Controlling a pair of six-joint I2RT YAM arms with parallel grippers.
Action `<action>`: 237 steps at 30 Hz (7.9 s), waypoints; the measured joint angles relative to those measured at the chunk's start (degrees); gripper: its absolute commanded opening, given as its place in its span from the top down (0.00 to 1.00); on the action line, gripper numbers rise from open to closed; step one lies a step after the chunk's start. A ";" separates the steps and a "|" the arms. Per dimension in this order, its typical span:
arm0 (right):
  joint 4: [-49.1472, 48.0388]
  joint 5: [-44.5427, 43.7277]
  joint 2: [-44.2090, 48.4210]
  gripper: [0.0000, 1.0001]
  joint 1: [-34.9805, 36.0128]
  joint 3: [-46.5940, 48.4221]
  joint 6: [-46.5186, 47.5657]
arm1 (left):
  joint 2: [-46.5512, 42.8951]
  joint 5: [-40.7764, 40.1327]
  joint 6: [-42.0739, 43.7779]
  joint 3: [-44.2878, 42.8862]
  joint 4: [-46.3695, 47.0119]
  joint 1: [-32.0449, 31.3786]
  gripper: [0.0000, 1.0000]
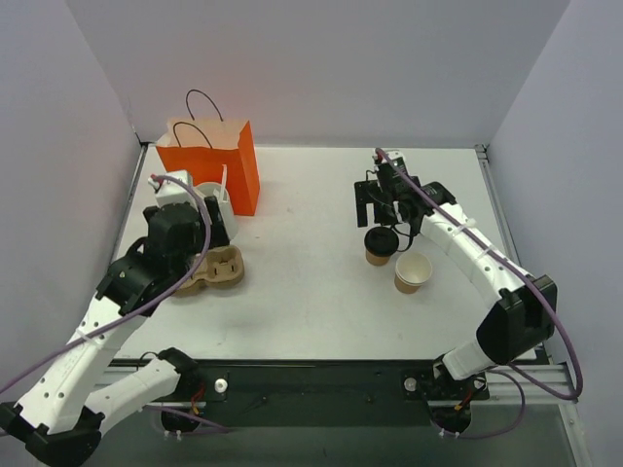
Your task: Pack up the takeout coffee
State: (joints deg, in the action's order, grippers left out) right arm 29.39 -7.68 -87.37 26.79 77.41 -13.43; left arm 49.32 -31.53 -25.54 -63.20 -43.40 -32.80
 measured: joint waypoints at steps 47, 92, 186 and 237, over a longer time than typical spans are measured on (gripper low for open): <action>1.70 -2.62 15.76 0.11 19.43 -10.23 -4.28 | 61.70 13.66 29.57 -53.13 7.45 12.28 0.52; 4.07 -10.88 40.33 0.11 19.76 -20.22 -12.41 | 18.40 56.76 38.73 -9.84 10.84 -3.93 0.57; -2.97 1.49 34.29 0.14 19.69 -19.41 -4.98 | 19.63 25.07 18.10 -17.20 2.43 1.05 0.21; 0.46 1.99 41.51 0.14 19.71 -22.60 -9.29 | 26.53 19.78 9.09 11.43 6.58 25.09 0.33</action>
State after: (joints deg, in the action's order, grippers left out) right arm 29.85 -5.69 -45.87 46.50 54.81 -22.72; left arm 75.85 -11.75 -16.45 -51.77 -36.82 -7.70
